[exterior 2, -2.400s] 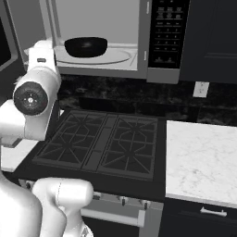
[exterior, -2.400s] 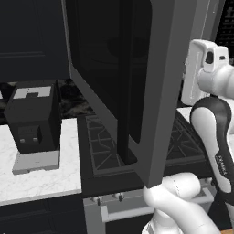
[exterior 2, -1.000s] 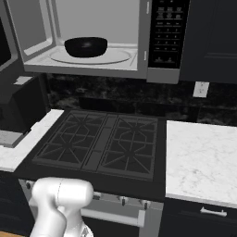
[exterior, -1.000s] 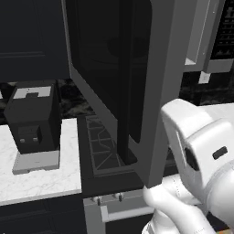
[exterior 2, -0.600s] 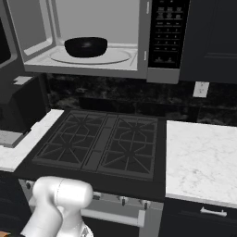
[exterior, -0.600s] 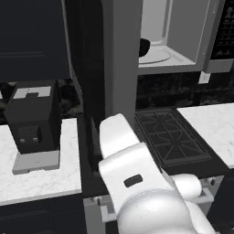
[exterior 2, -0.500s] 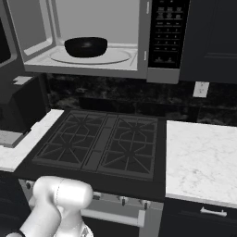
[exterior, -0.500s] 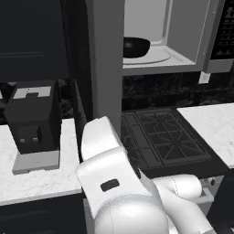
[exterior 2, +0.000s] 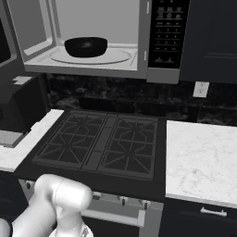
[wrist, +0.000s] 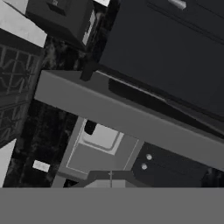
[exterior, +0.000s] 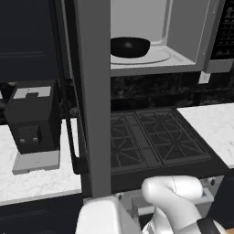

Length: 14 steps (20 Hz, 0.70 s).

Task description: Open the microwave, place the bowl with waffle inside the microwave, then close the microwave door and turn it on.

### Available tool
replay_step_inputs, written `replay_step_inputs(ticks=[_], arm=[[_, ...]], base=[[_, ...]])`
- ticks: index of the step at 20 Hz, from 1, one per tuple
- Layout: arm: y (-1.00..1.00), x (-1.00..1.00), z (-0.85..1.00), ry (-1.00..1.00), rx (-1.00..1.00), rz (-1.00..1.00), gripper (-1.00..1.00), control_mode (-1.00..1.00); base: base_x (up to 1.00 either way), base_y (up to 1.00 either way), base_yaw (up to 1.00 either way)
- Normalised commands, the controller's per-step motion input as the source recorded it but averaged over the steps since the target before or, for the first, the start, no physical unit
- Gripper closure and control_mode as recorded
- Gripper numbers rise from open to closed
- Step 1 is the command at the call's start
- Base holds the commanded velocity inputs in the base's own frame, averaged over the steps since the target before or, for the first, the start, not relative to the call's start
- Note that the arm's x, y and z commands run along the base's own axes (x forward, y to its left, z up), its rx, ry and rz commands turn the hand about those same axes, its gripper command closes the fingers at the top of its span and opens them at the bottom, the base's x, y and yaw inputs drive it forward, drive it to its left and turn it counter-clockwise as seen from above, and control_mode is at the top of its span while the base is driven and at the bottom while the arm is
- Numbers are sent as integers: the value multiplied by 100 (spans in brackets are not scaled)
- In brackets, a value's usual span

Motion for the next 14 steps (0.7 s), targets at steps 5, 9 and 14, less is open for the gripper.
replay_step_inputs(ticks=[5, 9, 14], arm=[[57, 5, -12, -1, -2, -6, 100, -100], [100, 76, -43, 2, -11, -9, 100, -100], [90, 84, -37, 2, -9, -6, 100, -100]], base=[[0, 0, 0], [0, 0, 0], [0, 0, 0]])
